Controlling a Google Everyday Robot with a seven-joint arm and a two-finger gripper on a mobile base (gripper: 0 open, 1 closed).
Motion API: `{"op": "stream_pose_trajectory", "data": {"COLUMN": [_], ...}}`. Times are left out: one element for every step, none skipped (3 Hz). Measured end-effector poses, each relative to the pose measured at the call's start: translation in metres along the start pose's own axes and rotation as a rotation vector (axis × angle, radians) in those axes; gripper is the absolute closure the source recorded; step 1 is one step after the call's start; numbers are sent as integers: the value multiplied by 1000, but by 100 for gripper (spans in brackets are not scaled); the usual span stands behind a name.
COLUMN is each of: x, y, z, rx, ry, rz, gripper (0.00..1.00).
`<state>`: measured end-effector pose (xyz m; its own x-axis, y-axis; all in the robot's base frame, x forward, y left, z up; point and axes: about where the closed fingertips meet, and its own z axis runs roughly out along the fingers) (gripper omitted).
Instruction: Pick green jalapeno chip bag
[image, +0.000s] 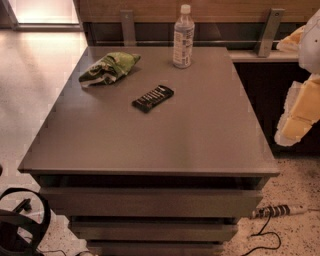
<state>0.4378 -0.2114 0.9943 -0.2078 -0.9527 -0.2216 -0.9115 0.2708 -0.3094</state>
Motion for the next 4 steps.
{"op": "stream_pose_trajectory", "data": {"x": [0, -19, -73, -127], "y": [0, -12, -31, -44], "z": [0, 4, 25, 56], "rx": [0, 25, 51, 74], "ry": [0, -34, -102, -166], "rz": [0, -19, -69, -99], "gripper": [0, 0, 0, 0]}}
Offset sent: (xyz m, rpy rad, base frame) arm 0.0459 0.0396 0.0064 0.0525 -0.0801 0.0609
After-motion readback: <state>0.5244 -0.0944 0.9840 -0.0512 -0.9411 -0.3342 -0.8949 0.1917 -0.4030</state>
